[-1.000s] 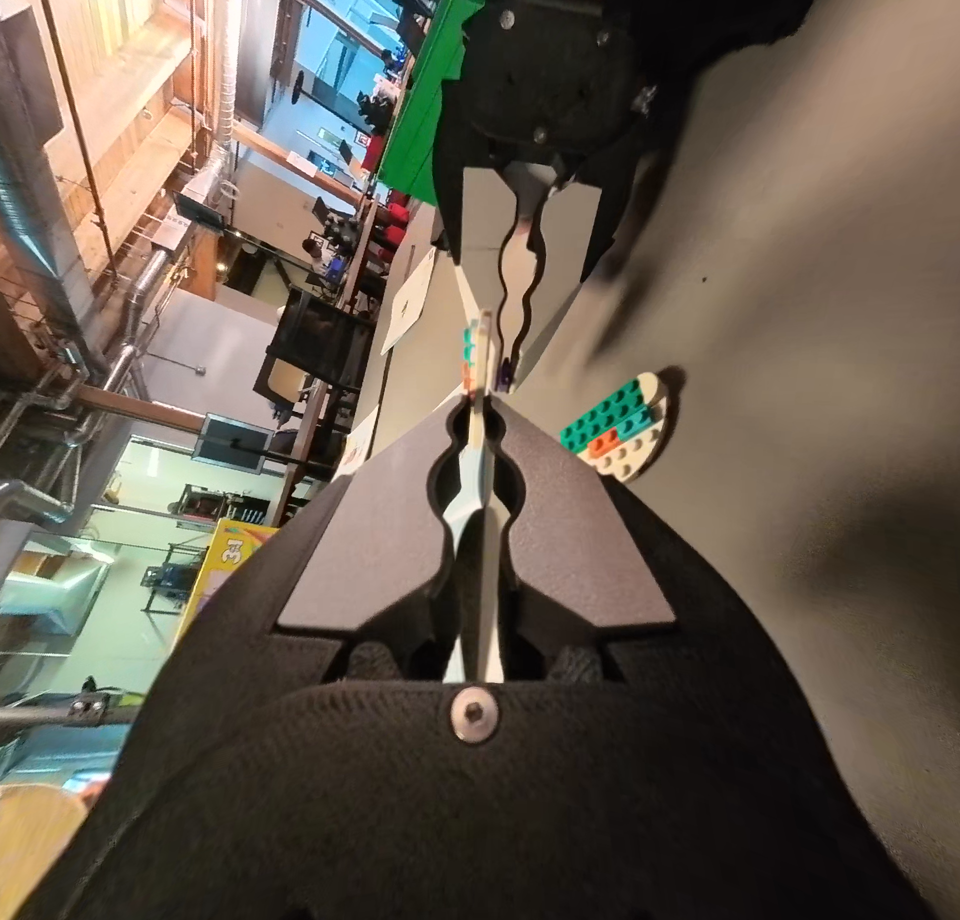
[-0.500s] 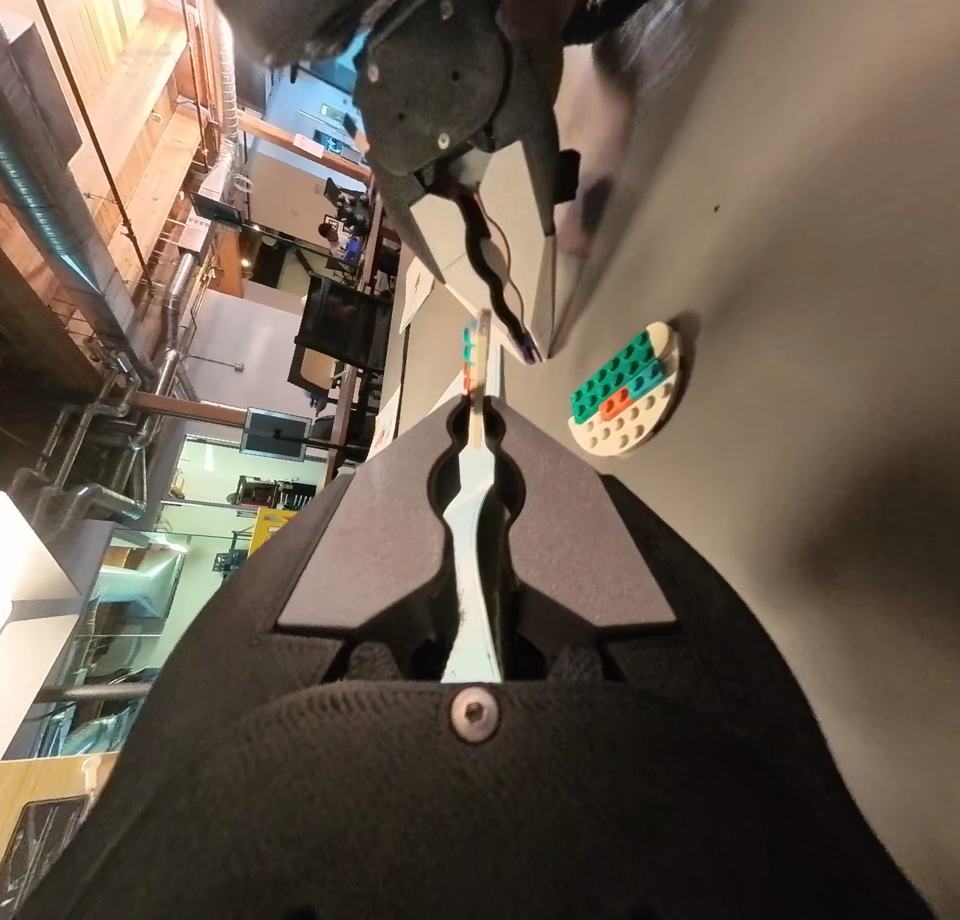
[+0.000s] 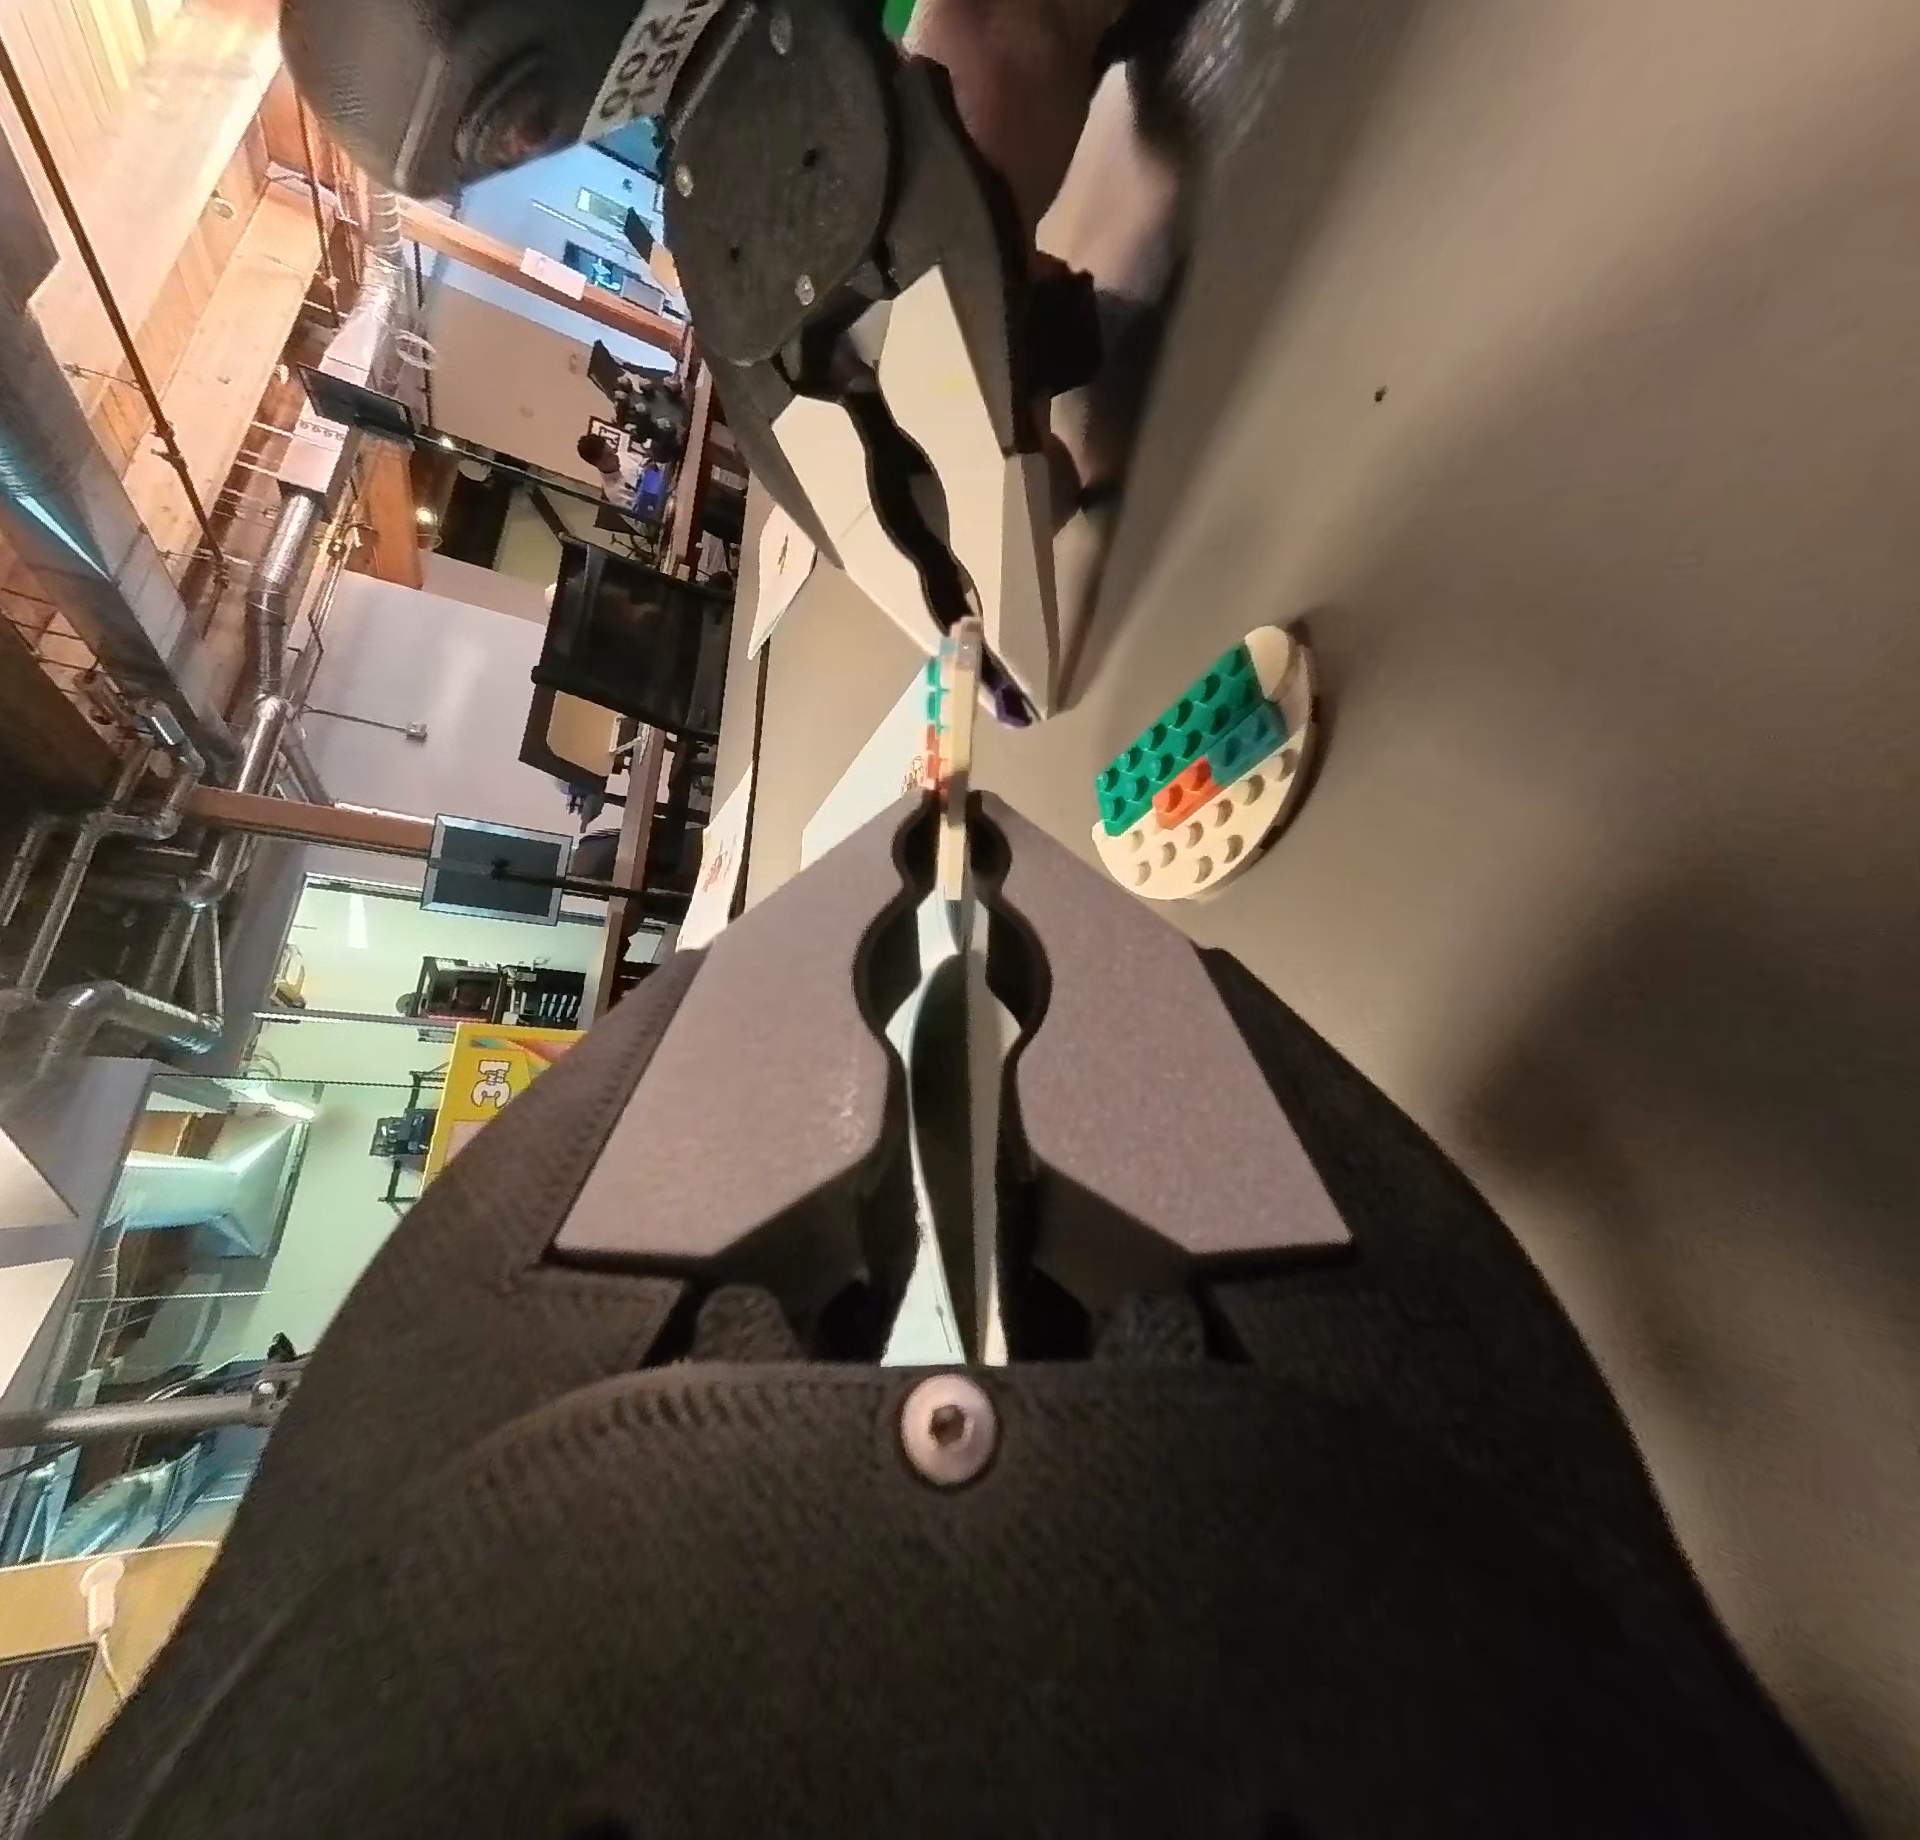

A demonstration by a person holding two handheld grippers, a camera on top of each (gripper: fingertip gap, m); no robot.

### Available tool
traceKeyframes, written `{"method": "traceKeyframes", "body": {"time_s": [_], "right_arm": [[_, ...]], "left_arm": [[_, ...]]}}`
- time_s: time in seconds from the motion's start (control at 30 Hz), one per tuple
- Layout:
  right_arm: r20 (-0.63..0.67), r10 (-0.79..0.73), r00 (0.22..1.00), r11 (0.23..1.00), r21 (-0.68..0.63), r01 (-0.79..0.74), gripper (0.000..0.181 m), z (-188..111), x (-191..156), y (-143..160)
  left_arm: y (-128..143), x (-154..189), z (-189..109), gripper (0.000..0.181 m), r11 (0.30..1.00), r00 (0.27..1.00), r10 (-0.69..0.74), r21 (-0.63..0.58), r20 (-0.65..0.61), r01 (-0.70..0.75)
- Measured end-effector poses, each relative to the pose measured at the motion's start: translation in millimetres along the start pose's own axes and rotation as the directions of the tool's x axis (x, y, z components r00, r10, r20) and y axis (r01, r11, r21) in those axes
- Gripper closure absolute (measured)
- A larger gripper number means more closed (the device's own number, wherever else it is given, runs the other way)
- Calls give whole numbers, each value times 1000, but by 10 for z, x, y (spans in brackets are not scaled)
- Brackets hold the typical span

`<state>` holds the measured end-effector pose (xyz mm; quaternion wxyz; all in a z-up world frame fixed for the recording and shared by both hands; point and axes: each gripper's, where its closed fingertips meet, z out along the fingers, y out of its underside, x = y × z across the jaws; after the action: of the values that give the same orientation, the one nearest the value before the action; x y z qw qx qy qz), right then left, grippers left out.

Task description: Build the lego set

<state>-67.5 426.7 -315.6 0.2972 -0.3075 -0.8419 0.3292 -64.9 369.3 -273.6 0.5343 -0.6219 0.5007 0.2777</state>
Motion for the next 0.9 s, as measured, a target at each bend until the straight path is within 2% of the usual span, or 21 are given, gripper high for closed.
{"method": "traceKeyframes", "body": {"time_s": [0.27, 0.6, 0.9], "right_arm": [[52, 140, 989, 989, 34, -142, 178, -54, 10, -33], [85, 174, 981, 985, -12, -174, 177, -35, -31, 29], [139, 270, 953, 963, -38, -267, 171, -37, -72, 50]], "left_arm": [[-4, 12, 5, 177, 1000, 1000, -5, 3, -6, 5], [-1, 37, 16, 177, 1000, 1000, 4, 0, -15, -4], [9, 30, 16, 177, 1000, 1000, 0, -3, -17, 0]]}}
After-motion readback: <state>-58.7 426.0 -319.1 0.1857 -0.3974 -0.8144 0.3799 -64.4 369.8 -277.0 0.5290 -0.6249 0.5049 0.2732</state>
